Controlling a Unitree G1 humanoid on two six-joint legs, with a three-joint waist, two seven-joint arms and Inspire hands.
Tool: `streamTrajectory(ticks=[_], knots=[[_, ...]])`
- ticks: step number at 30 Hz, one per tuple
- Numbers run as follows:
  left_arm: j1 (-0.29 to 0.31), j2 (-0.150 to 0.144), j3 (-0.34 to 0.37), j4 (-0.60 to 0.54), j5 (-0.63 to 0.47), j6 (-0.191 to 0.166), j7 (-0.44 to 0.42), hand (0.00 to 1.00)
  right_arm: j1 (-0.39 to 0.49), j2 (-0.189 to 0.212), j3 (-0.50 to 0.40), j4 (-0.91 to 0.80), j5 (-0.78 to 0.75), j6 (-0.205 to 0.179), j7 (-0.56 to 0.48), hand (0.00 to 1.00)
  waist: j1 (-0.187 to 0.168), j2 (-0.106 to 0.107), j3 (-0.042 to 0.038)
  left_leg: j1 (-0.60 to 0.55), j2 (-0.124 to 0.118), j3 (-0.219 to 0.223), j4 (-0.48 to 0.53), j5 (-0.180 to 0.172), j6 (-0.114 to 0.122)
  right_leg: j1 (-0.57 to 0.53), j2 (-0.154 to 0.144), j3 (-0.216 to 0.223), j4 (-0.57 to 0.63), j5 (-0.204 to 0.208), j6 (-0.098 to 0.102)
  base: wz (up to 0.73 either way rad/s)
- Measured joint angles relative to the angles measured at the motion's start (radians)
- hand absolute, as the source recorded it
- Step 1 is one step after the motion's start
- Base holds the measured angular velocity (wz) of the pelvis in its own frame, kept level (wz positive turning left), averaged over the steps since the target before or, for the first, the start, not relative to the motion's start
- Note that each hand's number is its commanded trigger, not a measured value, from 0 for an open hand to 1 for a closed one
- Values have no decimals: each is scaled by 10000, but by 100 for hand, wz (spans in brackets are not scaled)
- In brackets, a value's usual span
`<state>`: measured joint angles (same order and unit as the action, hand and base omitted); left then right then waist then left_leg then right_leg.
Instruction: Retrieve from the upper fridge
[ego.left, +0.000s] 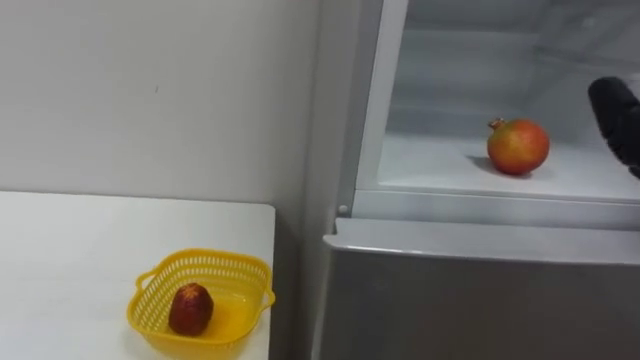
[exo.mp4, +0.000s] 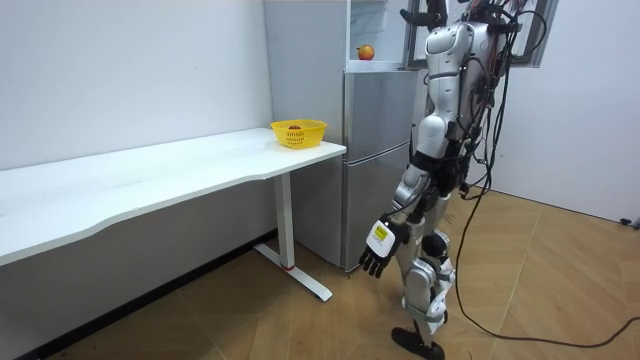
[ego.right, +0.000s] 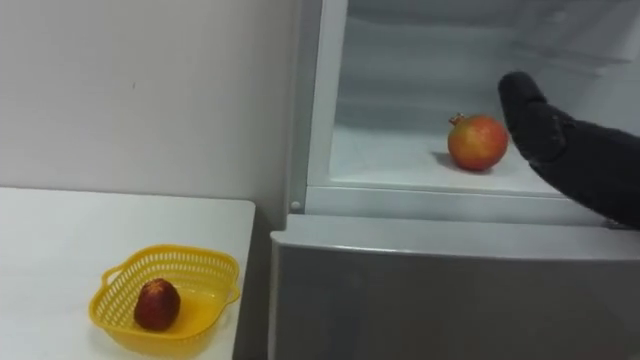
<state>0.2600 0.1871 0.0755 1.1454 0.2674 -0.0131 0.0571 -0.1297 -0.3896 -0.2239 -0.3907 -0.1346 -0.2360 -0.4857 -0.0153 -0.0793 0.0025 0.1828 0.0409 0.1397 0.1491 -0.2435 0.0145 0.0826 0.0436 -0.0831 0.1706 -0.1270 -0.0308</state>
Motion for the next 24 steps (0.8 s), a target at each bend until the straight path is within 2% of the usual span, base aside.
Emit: streamTrajectory(ticks=[3,5,11,13,15,18,24], knots=[[-56,16,-5,-9,5,0,-38,0,54,-1,73,421,294,303,383,0,66,-23,3,-61,4,4,8,0,0,-81,5,2,-10,-7,-9,0],[-94,20,-4,-10,4,0,-39,0,43,-1,75,587,497,390,533,0,179,-39,-4,-145,2,25,7,1,-1,-169,12,14,-8,-7,-10,-3],[-157,58,-13,-54,12,-2,-28,0,16,-37,236,1181,1350,634,883,0,287,-93,48,-168,25,15,-22,0,-3,-183,31,-7,-22,-7,-10,0],[-161,68,-11,-42,5,-1,-32,0,-82,-156,420,1425,1686,640,985,0,295,-92,47,-165,43,10,-35,0,-3,-185,34,-5,-20,-7,-10,0],[-219,102,12,-37,75,-1,-114,0,-388,-360,463,1899,1741,673,1091,0,468,-92,46,-169,35,-11,-51,-1,-3,-215,38,12,-13,-7,-10,-2],[-225,198,11,-40,77,99,-267,0,-803,-604,469,2293,1731,949,1076,0,521,-106,36,-169,30,-48,-50,-1,-3,-212,41,6,-9,-7,-11,1],[-160,253,-3,-66,87,291,-408,0,-1270,-745,618,3082,1843,984,1073,0,732,-82,47,-164,31,-72,-21,-1,-3,-169,20,-46,-15,-6,-12,1]])
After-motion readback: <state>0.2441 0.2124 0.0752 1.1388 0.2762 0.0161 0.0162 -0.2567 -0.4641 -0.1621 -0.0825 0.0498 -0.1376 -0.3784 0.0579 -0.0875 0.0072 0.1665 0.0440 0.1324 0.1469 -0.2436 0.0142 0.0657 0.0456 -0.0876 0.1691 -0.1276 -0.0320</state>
